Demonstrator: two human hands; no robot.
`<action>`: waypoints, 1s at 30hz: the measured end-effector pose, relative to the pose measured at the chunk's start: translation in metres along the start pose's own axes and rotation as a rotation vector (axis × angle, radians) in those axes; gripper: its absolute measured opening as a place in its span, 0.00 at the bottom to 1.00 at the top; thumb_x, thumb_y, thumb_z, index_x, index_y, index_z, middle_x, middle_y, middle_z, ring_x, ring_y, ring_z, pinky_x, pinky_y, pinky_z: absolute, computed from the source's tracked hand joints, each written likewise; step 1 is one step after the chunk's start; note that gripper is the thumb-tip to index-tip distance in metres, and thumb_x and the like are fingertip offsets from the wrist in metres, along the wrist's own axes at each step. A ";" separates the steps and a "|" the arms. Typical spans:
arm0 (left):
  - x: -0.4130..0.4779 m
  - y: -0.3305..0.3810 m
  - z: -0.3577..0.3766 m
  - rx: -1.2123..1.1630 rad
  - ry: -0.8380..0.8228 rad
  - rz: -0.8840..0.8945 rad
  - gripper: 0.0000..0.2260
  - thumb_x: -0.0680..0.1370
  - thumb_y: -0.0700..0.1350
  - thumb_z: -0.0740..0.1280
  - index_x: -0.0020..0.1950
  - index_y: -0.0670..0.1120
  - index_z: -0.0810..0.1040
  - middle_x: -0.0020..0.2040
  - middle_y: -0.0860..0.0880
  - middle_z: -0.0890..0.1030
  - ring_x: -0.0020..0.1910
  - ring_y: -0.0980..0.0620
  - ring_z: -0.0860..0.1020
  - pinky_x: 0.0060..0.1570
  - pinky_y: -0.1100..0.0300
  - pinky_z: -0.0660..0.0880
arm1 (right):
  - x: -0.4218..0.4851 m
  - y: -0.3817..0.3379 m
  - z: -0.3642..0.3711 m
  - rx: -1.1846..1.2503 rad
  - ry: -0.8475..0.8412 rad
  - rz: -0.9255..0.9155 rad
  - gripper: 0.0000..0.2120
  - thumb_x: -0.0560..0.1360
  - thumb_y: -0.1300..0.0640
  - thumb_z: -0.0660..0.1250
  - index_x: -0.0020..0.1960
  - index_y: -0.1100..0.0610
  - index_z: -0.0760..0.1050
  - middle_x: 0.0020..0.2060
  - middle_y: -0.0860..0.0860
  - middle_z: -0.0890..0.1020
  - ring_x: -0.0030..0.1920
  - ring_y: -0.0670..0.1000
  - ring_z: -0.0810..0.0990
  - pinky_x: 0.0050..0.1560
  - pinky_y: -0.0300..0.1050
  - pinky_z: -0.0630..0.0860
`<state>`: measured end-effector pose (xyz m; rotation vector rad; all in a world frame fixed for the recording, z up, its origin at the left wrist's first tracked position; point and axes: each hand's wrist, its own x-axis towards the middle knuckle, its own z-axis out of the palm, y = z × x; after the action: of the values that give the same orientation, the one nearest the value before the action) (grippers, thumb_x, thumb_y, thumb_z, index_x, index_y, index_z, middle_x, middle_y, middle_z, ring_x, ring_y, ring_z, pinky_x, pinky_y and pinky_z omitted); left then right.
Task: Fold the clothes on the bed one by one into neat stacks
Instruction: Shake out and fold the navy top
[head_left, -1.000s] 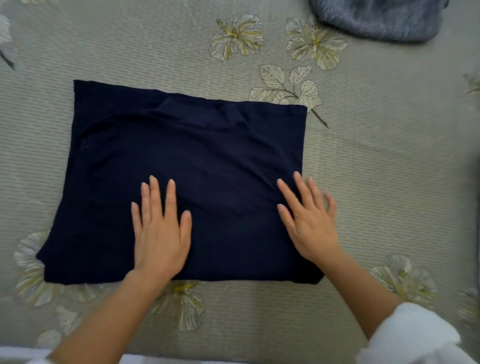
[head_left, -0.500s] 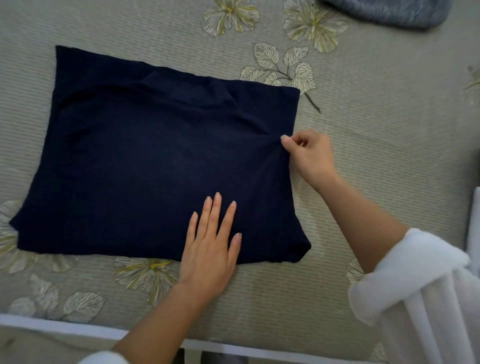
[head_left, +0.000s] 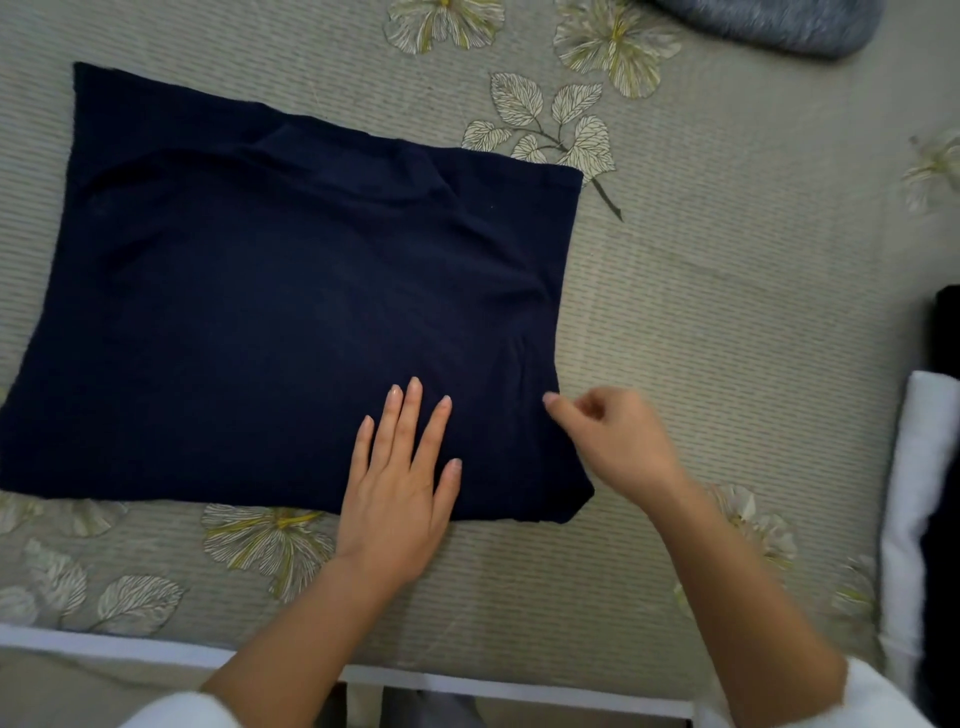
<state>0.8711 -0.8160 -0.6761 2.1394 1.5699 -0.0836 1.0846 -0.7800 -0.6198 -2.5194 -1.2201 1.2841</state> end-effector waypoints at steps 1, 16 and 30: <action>0.000 0.000 0.000 -0.002 -0.002 0.000 0.26 0.82 0.56 0.45 0.78 0.50 0.50 0.79 0.46 0.47 0.78 0.50 0.44 0.74 0.54 0.40 | -0.011 0.006 0.003 -0.049 -0.047 0.023 0.21 0.73 0.39 0.66 0.39 0.58 0.78 0.32 0.50 0.82 0.35 0.49 0.80 0.38 0.48 0.77; 0.000 -0.002 -0.003 -0.073 0.001 0.013 0.25 0.82 0.54 0.47 0.78 0.49 0.53 0.79 0.47 0.50 0.78 0.52 0.44 0.74 0.57 0.38 | -0.020 0.001 0.045 0.187 0.300 -0.136 0.05 0.72 0.61 0.69 0.47 0.55 0.79 0.43 0.49 0.80 0.41 0.44 0.76 0.44 0.32 0.72; -0.001 -0.002 -0.007 -0.130 -0.005 0.009 0.24 0.81 0.54 0.47 0.78 0.50 0.55 0.79 0.48 0.50 0.77 0.53 0.44 0.74 0.57 0.38 | -0.022 0.008 0.029 0.661 -0.305 0.173 0.11 0.73 0.65 0.64 0.55 0.67 0.75 0.47 0.56 0.83 0.42 0.47 0.81 0.44 0.41 0.77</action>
<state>0.8679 -0.8134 -0.6704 2.0438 1.5200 0.0154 1.0611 -0.8085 -0.6273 -2.0219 -0.4746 1.7904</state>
